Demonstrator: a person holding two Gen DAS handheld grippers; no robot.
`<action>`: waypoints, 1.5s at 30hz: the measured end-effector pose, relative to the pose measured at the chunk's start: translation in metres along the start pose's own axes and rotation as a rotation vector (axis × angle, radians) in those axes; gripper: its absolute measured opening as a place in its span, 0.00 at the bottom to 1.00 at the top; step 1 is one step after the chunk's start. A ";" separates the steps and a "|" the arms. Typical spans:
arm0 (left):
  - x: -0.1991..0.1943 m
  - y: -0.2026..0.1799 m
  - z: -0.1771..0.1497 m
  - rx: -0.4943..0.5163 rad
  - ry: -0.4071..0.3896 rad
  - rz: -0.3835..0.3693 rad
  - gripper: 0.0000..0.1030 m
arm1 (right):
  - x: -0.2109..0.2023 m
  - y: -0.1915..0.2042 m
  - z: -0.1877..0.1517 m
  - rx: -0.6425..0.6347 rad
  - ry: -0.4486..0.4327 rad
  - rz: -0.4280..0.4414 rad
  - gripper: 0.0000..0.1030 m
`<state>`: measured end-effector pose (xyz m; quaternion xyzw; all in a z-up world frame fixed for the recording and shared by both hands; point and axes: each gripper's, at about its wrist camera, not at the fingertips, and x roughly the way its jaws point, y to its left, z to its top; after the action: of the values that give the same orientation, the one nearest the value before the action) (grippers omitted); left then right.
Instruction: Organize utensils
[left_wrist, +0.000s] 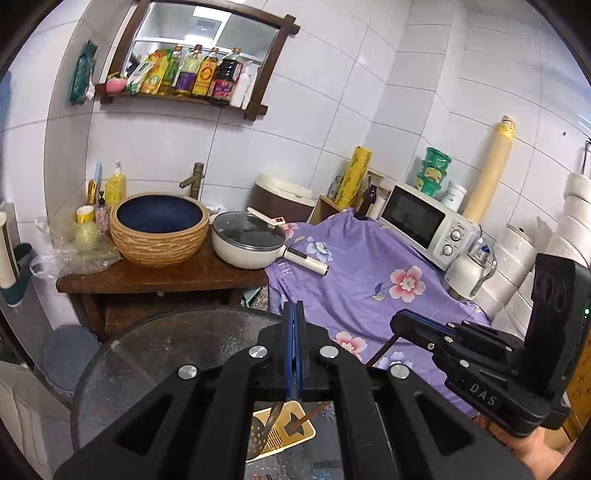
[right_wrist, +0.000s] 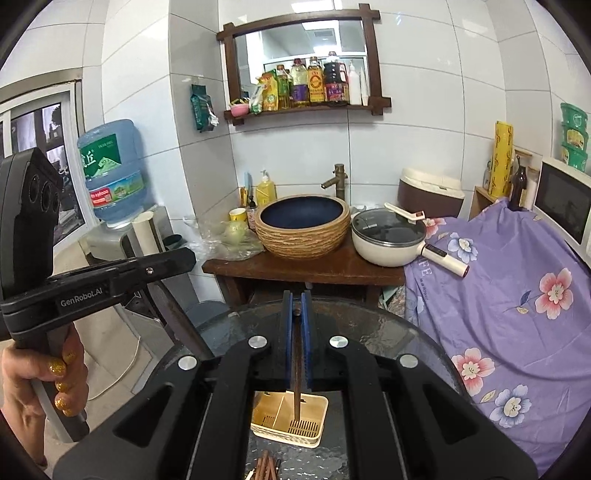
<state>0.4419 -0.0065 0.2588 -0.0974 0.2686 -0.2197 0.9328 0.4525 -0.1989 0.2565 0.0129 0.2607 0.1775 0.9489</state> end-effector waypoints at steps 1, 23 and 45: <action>0.005 0.002 -0.003 -0.004 0.007 0.000 0.00 | 0.007 -0.002 -0.003 0.004 0.009 -0.006 0.05; 0.059 0.057 -0.080 -0.052 0.109 0.096 0.02 | 0.085 -0.019 -0.093 0.029 0.127 -0.022 0.05; 0.009 0.073 -0.123 -0.051 -0.016 0.170 0.85 | 0.038 -0.019 -0.136 -0.050 -0.005 -0.153 0.90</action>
<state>0.4076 0.0458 0.1297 -0.0997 0.2737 -0.1321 0.9475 0.4217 -0.2131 0.1177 -0.0301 0.2539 0.1109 0.9604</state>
